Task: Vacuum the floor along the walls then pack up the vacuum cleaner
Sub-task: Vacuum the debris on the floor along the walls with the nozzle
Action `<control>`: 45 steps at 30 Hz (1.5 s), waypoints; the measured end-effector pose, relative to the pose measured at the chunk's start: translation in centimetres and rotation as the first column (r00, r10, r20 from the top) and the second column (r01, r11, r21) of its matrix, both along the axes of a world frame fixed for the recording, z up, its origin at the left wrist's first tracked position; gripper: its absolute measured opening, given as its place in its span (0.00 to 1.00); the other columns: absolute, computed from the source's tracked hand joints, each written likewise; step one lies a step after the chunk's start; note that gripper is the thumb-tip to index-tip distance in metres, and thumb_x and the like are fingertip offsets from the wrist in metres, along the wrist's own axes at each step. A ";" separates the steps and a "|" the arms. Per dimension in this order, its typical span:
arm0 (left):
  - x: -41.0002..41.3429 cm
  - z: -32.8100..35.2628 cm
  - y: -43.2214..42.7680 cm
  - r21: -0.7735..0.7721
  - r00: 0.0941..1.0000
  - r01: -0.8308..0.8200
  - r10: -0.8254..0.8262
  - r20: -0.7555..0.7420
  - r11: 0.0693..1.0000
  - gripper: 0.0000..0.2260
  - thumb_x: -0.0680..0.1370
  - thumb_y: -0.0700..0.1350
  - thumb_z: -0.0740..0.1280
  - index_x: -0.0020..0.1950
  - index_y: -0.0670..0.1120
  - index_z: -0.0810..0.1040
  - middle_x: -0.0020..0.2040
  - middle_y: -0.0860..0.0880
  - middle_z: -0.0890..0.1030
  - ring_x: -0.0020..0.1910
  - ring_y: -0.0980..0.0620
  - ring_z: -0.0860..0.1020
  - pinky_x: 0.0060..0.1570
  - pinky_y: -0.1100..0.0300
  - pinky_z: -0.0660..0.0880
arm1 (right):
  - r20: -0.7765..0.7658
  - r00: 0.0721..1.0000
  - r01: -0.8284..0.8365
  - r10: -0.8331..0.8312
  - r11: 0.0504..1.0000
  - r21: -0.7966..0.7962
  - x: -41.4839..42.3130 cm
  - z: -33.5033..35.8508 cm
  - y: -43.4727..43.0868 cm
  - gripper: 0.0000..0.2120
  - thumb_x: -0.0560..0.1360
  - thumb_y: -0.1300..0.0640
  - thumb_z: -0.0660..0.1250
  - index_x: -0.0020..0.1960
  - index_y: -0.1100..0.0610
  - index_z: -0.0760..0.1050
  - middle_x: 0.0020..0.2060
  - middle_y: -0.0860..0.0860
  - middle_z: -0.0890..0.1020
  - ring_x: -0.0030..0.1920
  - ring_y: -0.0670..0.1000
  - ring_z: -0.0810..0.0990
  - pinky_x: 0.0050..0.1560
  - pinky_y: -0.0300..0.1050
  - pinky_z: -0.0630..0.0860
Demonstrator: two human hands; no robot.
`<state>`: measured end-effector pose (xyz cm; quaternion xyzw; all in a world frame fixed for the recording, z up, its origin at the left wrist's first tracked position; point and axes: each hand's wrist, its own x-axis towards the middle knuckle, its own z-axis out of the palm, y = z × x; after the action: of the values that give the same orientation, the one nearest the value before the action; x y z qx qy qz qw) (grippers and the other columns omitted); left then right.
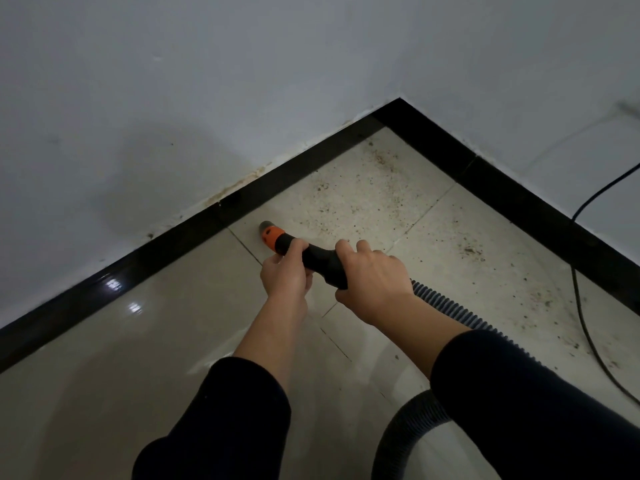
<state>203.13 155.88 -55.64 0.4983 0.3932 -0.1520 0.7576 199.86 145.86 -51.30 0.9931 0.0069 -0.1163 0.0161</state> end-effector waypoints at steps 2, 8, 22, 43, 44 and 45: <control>0.3 -0.1 0.5 0.000 1.000 -0.010 0.010 0.006 1.000 0.10 0.75 0.43 0.69 0.55 0.44 0.76 0.49 0.43 0.83 0.45 0.51 0.81 0.45 0.60 0.79 | -0.001 1.000 -0.002 0.002 1.000 0.014 0.3 -0.2 0.5 0.23 0.74 0.51 0.68 0.64 0.54 0.63 0.54 0.54 0.74 0.50 0.56 0.77 0.44 0.47 0.70; 1.2 -0.5 1.9 0.002 0.999 -0.034 0.034 0.025 0.999 0.09 0.74 0.42 0.70 0.54 0.44 0.78 0.50 0.44 0.83 0.47 0.51 0.82 0.42 0.62 0.78 | -0.001 1.000 -0.004 0.004 0.999 0.049 1.3 -0.6 1.8 0.23 0.74 0.51 0.68 0.64 0.54 0.63 0.55 0.55 0.73 0.51 0.57 0.77 0.43 0.47 0.68; -0.2 -1.0 0.9 0.043 0.997 -0.075 0.074 0.032 0.996 0.16 0.73 0.43 0.69 0.59 0.40 0.76 0.50 0.42 0.82 0.43 0.52 0.81 0.37 0.63 0.78 | -0.015 1.000 -0.019 0.020 0.998 0.060 -0.8 -0.5 1.2 0.22 0.75 0.50 0.67 0.64 0.54 0.63 0.54 0.54 0.73 0.49 0.55 0.77 0.42 0.46 0.67; -6.7 -1.1 -3.4 0.052 0.997 -0.077 0.075 0.025 0.996 0.17 0.73 0.44 0.68 0.59 0.38 0.76 0.47 0.43 0.81 0.38 0.53 0.78 0.34 0.63 0.76 | -0.013 0.997 -0.079 0.079 0.997 -0.011 -6.6 0.6 -2.9 0.23 0.75 0.50 0.67 0.66 0.55 0.63 0.55 0.54 0.74 0.51 0.56 0.77 0.43 0.46 0.66; -6.9 -1.2 -3.6 0.049 0.996 -0.081 0.080 0.024 0.995 0.19 0.73 0.45 0.68 0.60 0.38 0.75 0.47 0.43 0.81 0.39 0.53 0.78 0.34 0.63 0.75 | -0.014 0.997 -0.078 0.078 0.997 -0.011 -6.9 0.6 -3.1 0.23 0.75 0.51 0.66 0.66 0.55 0.63 0.55 0.54 0.74 0.51 0.56 0.77 0.43 0.46 0.66; -7.2 -1.2 -3.8 0.044 0.996 -0.084 0.083 0.024 0.995 0.20 0.73 0.45 0.69 0.61 0.38 0.75 0.48 0.43 0.81 0.39 0.53 0.78 0.33 0.63 0.75 | -0.013 0.997 -0.076 0.076 0.997 -0.013 -7.1 0.6 -3.3 0.23 0.75 0.51 0.66 0.66 0.55 0.63 0.55 0.55 0.73 0.51 0.56 0.77 0.42 0.46 0.66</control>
<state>195.96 152.05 -56.79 0.5001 0.4089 -0.1058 0.7560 192.72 142.57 -50.66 0.9912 0.0441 -0.1220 0.0273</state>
